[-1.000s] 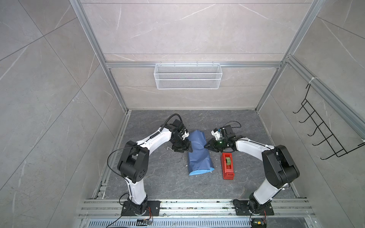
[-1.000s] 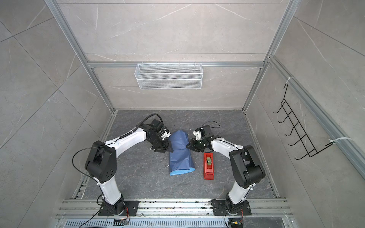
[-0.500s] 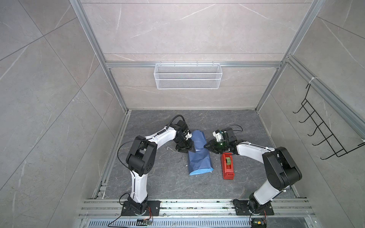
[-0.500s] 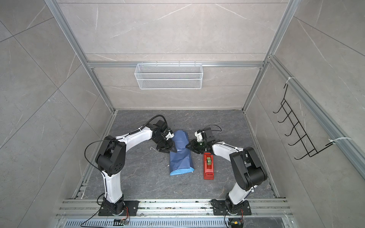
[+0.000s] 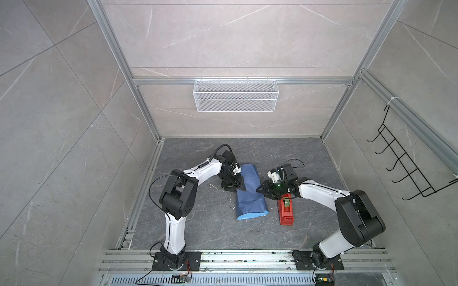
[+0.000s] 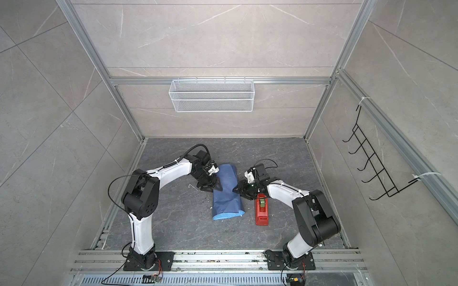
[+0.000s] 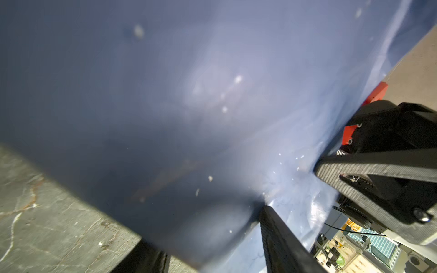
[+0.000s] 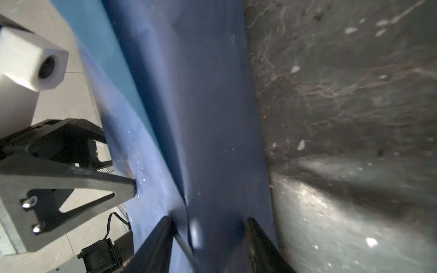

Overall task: Wrap a gift box in wrapping paper
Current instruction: Smooth out the wrapping paper on the gift box.

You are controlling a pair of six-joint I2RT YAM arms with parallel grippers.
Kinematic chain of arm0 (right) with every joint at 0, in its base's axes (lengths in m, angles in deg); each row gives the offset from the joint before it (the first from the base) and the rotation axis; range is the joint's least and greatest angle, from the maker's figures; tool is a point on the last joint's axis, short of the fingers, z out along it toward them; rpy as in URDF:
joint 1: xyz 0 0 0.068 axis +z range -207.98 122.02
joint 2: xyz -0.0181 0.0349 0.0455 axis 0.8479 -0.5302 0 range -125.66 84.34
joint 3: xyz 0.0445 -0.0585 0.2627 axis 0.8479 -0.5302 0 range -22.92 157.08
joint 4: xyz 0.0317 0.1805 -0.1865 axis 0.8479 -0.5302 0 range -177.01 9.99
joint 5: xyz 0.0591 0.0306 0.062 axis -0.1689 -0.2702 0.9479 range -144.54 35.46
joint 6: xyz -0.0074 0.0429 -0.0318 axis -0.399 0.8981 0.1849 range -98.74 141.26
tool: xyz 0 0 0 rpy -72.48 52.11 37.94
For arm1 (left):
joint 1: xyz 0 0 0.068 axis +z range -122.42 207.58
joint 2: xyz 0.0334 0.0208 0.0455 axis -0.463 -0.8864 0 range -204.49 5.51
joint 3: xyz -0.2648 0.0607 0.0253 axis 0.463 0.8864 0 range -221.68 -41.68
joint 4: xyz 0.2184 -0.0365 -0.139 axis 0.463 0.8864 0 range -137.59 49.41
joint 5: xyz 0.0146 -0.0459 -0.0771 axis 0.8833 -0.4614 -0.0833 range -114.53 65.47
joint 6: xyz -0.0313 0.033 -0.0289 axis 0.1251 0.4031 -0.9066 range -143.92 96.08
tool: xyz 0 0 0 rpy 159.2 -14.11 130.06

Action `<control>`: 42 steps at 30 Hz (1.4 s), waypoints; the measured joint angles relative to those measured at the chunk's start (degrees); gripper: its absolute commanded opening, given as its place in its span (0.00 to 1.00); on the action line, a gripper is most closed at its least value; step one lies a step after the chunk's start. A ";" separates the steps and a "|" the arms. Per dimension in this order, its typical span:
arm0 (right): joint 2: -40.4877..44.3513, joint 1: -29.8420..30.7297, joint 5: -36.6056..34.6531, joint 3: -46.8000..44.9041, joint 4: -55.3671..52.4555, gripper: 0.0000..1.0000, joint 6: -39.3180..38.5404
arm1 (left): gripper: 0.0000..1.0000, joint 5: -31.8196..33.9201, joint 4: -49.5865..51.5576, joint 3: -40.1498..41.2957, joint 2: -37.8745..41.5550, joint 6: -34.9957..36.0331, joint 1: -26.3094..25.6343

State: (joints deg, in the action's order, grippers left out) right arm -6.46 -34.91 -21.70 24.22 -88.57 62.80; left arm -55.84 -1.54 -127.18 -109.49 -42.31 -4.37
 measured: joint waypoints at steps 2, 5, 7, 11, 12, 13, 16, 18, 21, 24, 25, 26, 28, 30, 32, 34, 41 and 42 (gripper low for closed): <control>0.42 0.66 -0.50 -1.07 2.01 0.48 1.11 | 0.59 0.00 1.14 -1.07 -0.68 0.11 0.00; 1.16 1.16 -1.44 -2.19 3.87 0.48 2.89 | 0.59 0.04 2.82 -2.62 -1.62 0.55 0.00; 1.49 1.60 -2.49 -2.16 3.67 0.49 3.06 | 0.59 0.02 3.41 -3.13 -1.99 0.85 0.02; 1.66 2.34 -4.15 0.72 -1.75 0.50 1.05 | 0.59 -0.13 4.72 -4.26 -2.67 1.55 0.07; 1.68 2.45 -4.35 1.70 -3.63 0.50 0.17 | 0.59 -0.09 4.90 -4.39 -2.73 1.70 0.07; 1.66 2.43 -4.37 2.62 -5.35 0.50 -0.85 | 0.59 -0.09 4.94 -4.39 -2.73 1.79 0.07; 1.20 1.62 -3.52 5.20 -9.53 0.52 -3.76 | 0.59 -0.15 4.96 -4.46 -2.84 2.10 0.09; 0.28 0.61 -2.27 6.86 -10.51 0.52 -5.22 | 0.59 -0.09 5.33 -4.81 -2.99 2.43 0.09; -1.90 -0.48 -0.42 8.26 -10.69 0.49 -6.49 | 0.58 -0.04 5.92 -5.44 -3.37 2.86 0.11; -4.31 -0.61 1.14 8.33 -9.99 0.45 -6.62 | 0.58 -0.11 6.93 -6.62 -4.13 3.48 0.11; -4.55 -0.74 1.70 8.00 -9.33 0.44 -6.29 | 0.58 0.07 7.39 -7.15 -4.42 3.80 0.11; -4.44 -0.87 2.05 7.61 -8.61 0.44 -5.77 | 0.58 0.09 7.89 -7.54 -4.61 4.15 0.13; -4.35 -0.76 2.54 6.93 -7.23 0.44 -4.61 | 0.58 0.33 8.07 -7.85 -4.72 4.74 0.52; -4.35 0.09 2.40 6.73 -6.08 0.44 -3.39 | 0.58 0.76 8.00 -8.24 -4.81 5.46 1.27; -4.35 1.60 1.79 6.69 -5.16 0.44 -2.03 | 0.58 1.11 7.93 -8.74 -5.03 6.12 1.88; -4.35 3.41 1.25 6.43 -3.96 0.45 -0.35 | 0.58 1.46 7.67 -9.01 -5.09 6.71 2.75; -4.31 4.68 0.61 5.99 -2.27 0.50 2.91 | 0.58 1.77 7.32 -8.94 -5.07 7.30 3.21; -4.11 4.74 0.42 5.99 -2.32 0.50 3.02 | 0.58 1.77 7.17 -8.81 -5.01 7.30 3.21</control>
State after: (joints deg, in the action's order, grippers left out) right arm -10.57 -30.17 -21.28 30.21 -90.88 65.82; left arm -54.07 5.63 -135.99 -114.50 -35.01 -1.15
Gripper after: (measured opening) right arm 0.494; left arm 0.581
